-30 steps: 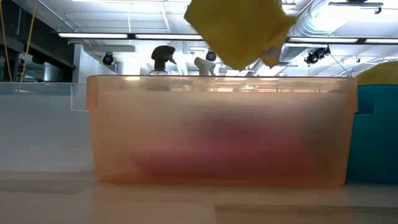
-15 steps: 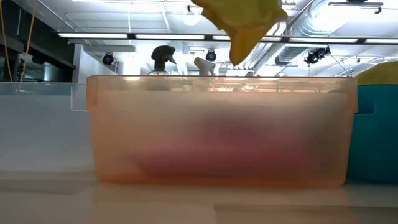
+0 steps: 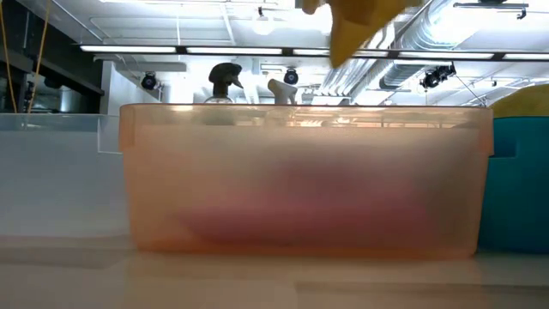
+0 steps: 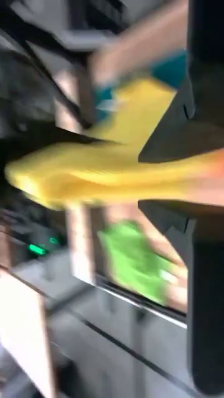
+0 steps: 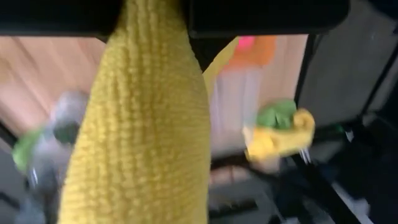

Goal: Sort microfiber towel by color & place in baskets
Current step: Put the top yellow towel into the blue bin

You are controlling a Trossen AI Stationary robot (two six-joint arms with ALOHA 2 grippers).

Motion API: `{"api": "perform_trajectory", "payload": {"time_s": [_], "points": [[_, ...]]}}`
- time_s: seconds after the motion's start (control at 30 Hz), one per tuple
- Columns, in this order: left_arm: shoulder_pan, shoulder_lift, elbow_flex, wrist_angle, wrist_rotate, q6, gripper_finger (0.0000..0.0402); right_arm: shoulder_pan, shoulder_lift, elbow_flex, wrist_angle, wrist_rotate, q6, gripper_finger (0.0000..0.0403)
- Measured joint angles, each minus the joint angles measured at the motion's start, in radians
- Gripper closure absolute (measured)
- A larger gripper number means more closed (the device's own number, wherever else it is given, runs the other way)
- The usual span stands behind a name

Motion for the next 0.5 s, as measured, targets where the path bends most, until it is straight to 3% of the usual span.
{"api": "perform_trajectory", "payload": {"time_s": [0.13,0.2,0.33,0.5], "points": [[0.001,-0.040,0.000,-0.229,-0.146,-0.071,0.0258,0.025,-0.071,0.000,-0.254,0.001,0.109,0.0397],[0.009,-0.052,-0.003,-0.297,-0.157,-0.110,0.0241,0.064,-0.084,0.000,-0.366,0.003,0.183,0.0398],[0.019,-0.079,-0.066,-0.248,-0.093,-0.148,0.0222,0.190,-0.075,-0.015,-0.486,0.028,0.344,0.0399],[0.020,-0.143,-0.224,-0.072,-0.023,-0.177,0.0220,0.367,-0.073,-0.169,-0.399,0.069,0.583,0.0400]]}}
